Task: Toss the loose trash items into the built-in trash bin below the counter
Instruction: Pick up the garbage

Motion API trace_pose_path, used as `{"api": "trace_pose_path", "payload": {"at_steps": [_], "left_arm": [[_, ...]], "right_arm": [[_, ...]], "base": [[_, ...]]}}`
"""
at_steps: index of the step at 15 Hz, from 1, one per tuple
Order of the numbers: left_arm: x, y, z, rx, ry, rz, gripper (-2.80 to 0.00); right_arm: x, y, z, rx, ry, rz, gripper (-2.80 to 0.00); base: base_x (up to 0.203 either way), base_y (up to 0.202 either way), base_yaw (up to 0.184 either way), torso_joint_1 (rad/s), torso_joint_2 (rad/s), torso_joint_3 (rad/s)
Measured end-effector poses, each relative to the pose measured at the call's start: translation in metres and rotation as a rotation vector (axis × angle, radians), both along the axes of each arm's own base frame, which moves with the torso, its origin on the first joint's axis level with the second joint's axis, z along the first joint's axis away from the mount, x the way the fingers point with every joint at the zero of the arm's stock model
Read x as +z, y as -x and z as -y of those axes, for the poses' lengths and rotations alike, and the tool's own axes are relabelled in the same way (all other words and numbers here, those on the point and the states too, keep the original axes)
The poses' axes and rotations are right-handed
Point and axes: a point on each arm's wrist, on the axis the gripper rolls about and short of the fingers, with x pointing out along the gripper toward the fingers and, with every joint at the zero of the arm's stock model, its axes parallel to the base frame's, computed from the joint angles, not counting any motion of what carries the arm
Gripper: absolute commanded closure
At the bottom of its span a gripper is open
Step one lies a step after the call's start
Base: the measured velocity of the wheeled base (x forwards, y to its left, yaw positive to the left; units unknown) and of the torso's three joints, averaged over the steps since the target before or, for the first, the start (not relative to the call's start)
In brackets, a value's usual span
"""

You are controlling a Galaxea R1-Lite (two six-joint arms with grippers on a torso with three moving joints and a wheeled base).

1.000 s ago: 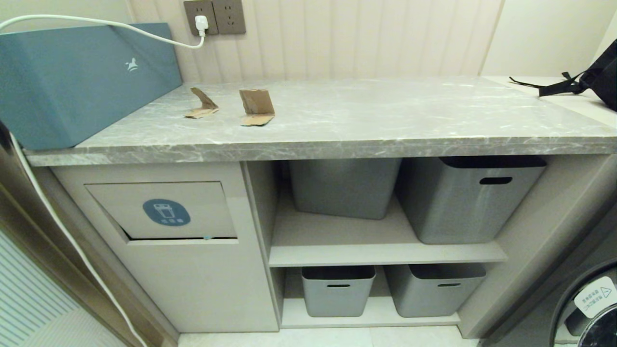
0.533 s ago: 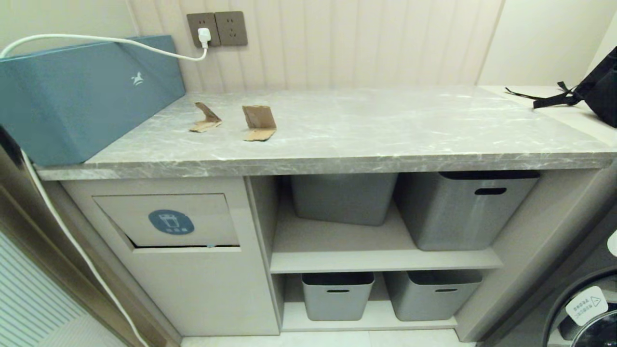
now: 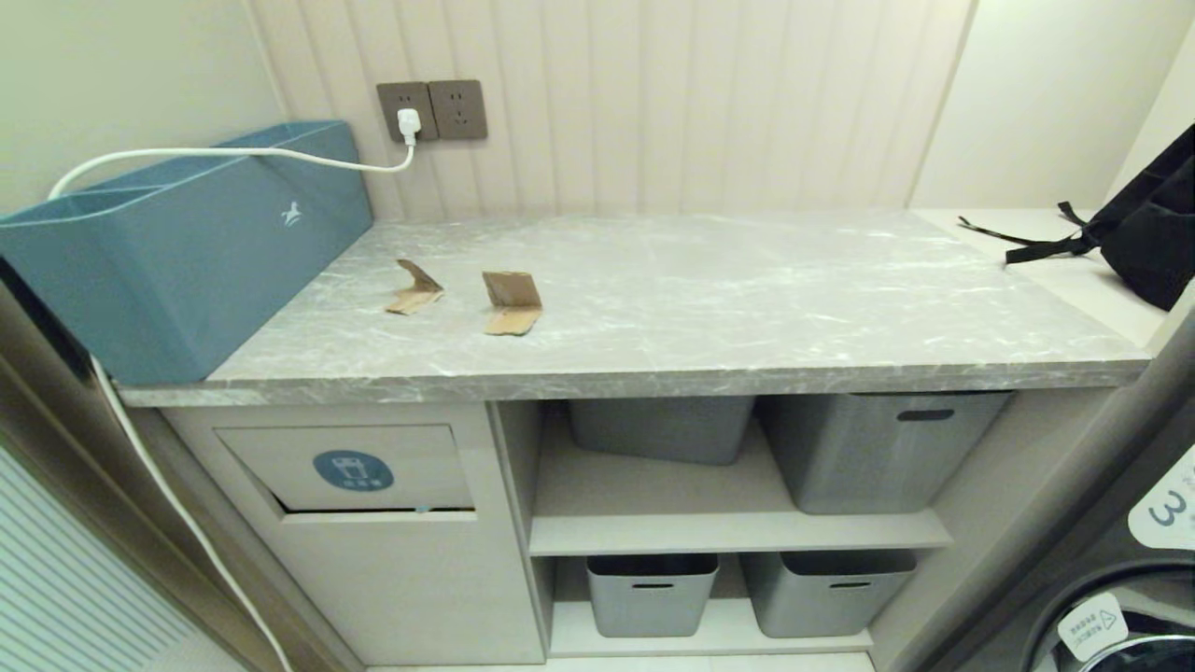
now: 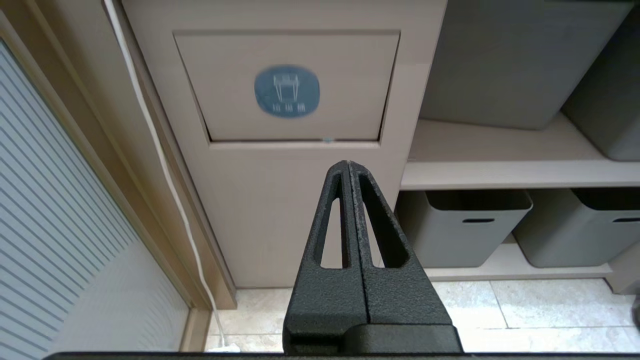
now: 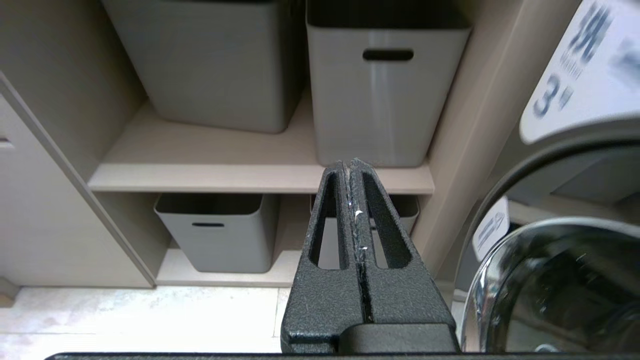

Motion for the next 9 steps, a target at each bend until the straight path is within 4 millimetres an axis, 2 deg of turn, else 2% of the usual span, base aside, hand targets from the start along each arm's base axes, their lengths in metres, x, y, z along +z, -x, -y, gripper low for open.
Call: {"api": "trace_pose_path", "payload": {"at_steps": [9], "left_arm": [[0.0000,0.0000,0.0000,0.000,0.000,0.000,0.00]], "right_arm": [[0.0000,0.0000,0.0000,0.000,-0.001,0.000,0.00]], "base": [[0.000,0.000,0.000,0.248,-0.54,-0.292]]}}
